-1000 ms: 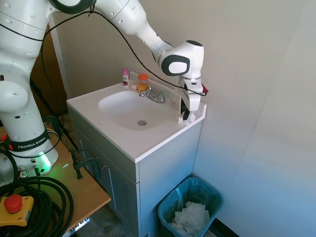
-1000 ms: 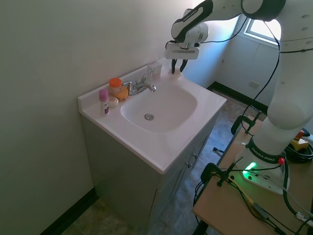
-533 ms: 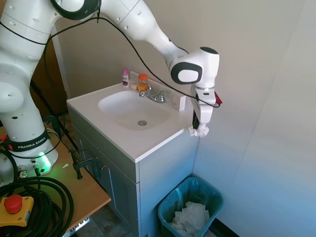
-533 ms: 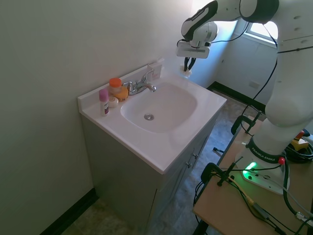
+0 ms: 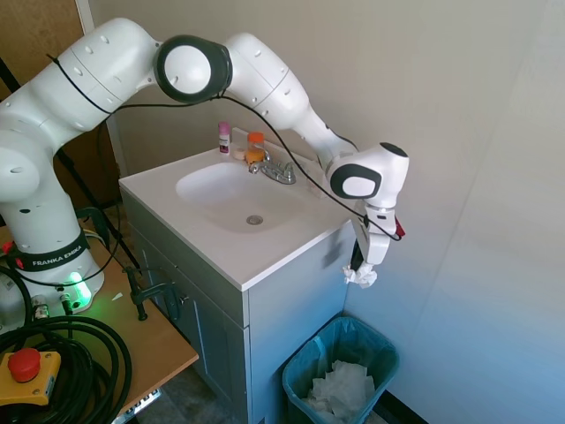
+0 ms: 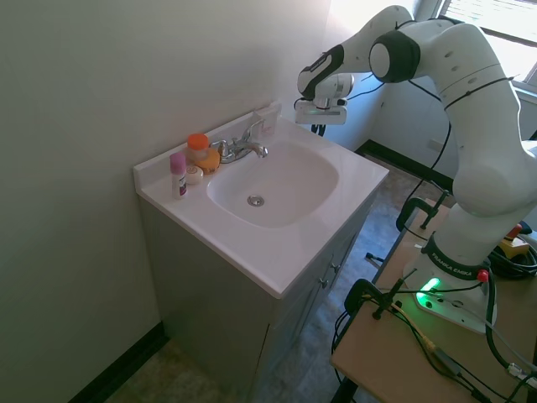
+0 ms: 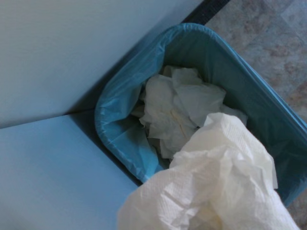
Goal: Throw the tissue in the trash bin
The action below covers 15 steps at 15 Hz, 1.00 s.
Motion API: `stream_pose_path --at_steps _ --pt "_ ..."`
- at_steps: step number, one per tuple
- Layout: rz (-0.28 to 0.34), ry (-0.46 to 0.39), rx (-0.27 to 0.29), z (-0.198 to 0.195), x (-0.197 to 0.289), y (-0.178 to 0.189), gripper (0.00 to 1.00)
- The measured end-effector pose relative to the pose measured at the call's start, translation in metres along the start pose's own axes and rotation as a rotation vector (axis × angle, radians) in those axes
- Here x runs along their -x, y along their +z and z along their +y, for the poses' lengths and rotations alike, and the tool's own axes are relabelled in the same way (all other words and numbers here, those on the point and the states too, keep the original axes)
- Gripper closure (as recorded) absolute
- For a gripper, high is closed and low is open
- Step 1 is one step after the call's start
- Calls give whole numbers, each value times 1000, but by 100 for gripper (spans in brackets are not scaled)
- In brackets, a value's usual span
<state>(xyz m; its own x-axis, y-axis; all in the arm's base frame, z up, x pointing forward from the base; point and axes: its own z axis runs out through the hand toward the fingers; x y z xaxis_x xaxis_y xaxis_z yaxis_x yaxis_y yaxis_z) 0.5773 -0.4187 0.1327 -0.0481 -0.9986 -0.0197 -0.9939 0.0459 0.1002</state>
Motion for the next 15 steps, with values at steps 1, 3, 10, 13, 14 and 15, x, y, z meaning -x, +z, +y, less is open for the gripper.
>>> stream_pose_path --at_steps 1,3,10,13,14,15 --pt "-4 6 15 -2 -7 13 100" --pt "-13 22 34 -1 -21 35 100" --pt "-43 82 51 16 -68 62 100" --pt "-58 95 51 21 -75 70 0" --pt "-61 95 49 20 -75 70 0" --pt "-64 94 45 19 -75 71 0"
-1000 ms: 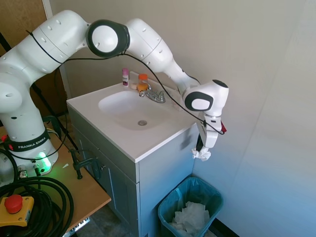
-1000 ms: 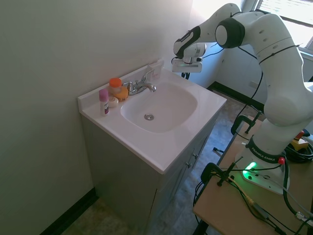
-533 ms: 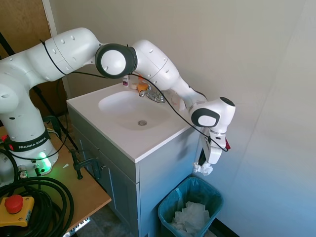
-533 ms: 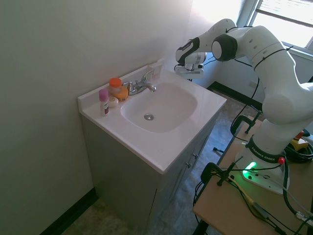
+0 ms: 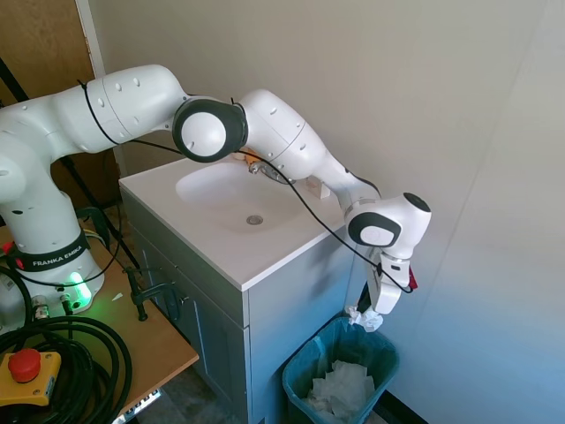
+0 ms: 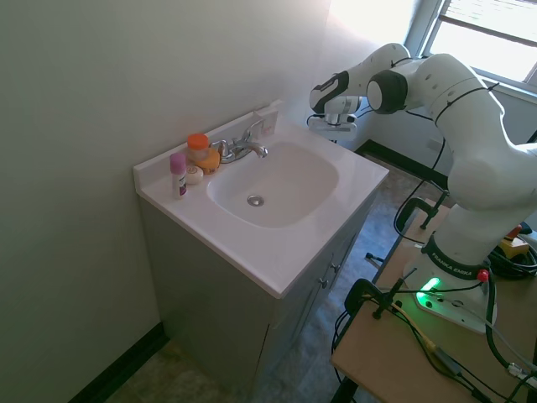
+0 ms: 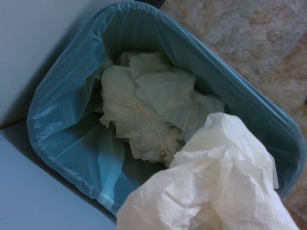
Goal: Throw the tissue in the trash bin
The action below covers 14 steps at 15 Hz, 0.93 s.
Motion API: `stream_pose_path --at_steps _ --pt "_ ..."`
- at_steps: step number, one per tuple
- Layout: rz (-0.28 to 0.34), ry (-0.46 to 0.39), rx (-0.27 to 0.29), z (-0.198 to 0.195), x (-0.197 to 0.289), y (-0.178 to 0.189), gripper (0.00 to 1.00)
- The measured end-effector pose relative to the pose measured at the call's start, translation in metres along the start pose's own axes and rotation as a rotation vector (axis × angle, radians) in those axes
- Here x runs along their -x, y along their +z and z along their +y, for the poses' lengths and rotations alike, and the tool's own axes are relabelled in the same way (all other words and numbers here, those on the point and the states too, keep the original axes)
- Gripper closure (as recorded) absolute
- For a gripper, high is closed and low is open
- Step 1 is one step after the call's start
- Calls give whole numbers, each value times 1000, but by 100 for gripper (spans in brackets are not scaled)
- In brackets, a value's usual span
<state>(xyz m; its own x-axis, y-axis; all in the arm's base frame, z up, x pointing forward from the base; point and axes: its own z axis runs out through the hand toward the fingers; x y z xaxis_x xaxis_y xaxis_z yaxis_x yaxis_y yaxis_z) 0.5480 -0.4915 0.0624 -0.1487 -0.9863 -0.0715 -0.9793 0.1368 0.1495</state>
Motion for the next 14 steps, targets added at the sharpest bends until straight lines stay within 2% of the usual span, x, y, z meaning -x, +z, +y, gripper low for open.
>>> stream_pose_path --at_steps 10,12,14 --pt "-13 -3 -8 -3 -2 1 0" --pt "-18 -8 -28 -3 -5 -6 0" --pt "-34 -29 -76 -3 -10 -26 0"
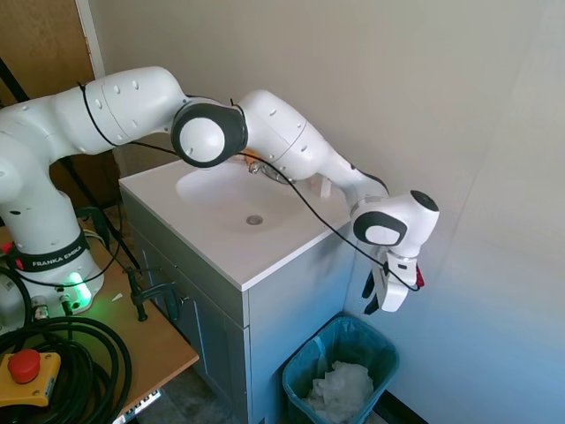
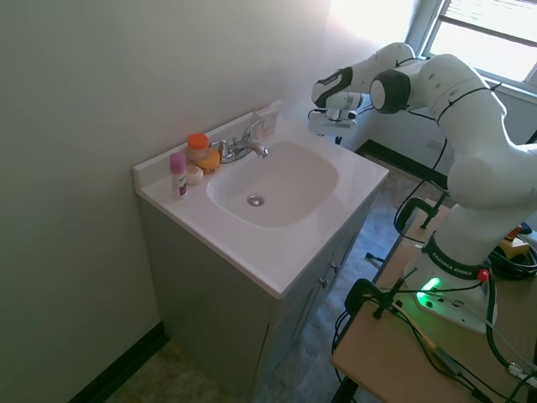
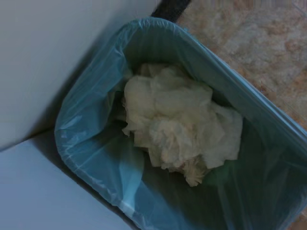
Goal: Throw the tissue in the trash bin
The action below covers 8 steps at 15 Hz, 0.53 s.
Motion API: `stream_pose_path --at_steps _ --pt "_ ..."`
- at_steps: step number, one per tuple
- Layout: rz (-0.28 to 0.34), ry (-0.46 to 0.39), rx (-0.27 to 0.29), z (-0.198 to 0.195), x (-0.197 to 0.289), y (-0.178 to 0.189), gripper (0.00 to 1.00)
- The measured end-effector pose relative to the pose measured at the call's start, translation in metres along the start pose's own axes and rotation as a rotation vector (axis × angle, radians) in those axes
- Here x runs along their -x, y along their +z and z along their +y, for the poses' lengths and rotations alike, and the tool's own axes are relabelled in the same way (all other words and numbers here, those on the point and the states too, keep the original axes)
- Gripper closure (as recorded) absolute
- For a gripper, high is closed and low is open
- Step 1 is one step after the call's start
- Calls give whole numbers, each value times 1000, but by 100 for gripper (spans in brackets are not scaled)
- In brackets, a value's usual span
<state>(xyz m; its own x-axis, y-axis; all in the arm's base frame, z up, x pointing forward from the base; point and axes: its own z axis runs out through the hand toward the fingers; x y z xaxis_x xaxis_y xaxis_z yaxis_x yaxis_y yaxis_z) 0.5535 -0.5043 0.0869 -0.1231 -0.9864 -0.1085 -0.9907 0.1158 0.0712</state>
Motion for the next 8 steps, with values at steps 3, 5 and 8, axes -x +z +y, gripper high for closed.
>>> stream_pose_path --at_steps 3,5,8 --pt "-18 -46 -94 6 -5 -63 0" --pt "-18 -85 -152 17 -4 -113 0" --pt "-4 -167 -230 39 7 -188 0"
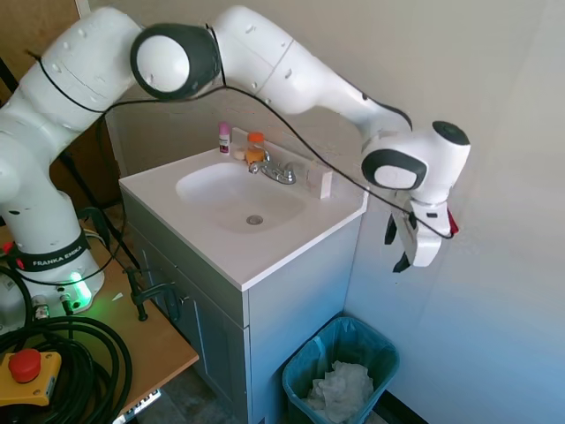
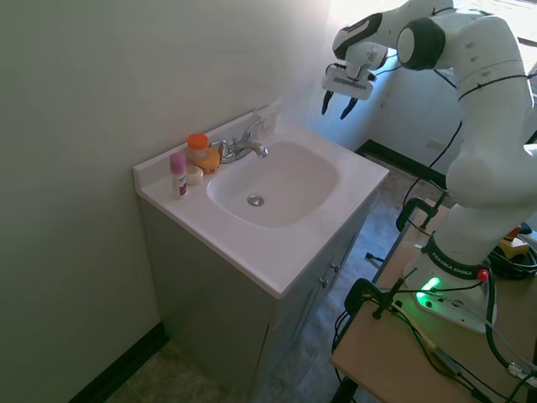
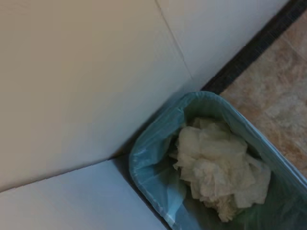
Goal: Throw the tissue in the trash bin
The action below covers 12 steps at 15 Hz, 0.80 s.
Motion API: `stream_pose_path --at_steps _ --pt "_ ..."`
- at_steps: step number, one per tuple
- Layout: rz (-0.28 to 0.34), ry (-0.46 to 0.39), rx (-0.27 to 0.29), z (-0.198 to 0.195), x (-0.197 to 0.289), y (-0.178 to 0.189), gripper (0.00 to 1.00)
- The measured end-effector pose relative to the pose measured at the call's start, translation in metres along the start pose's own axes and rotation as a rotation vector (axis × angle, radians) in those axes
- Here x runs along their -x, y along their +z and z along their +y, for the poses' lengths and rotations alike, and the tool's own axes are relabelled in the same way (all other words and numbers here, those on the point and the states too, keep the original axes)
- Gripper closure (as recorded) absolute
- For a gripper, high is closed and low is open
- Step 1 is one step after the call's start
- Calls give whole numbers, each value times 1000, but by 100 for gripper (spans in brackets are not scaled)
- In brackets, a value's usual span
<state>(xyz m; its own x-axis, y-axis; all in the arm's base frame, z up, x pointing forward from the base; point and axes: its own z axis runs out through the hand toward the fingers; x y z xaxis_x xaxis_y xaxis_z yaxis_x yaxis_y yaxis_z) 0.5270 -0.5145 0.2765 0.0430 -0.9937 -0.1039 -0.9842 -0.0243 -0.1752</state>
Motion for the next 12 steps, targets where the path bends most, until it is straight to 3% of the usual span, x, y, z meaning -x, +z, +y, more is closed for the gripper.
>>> stream_pose_path --at_steps 5,12 --pt "61 -139 -77 4 53 -87 0" --pt "130 -343 -93 32 151 -141 0"
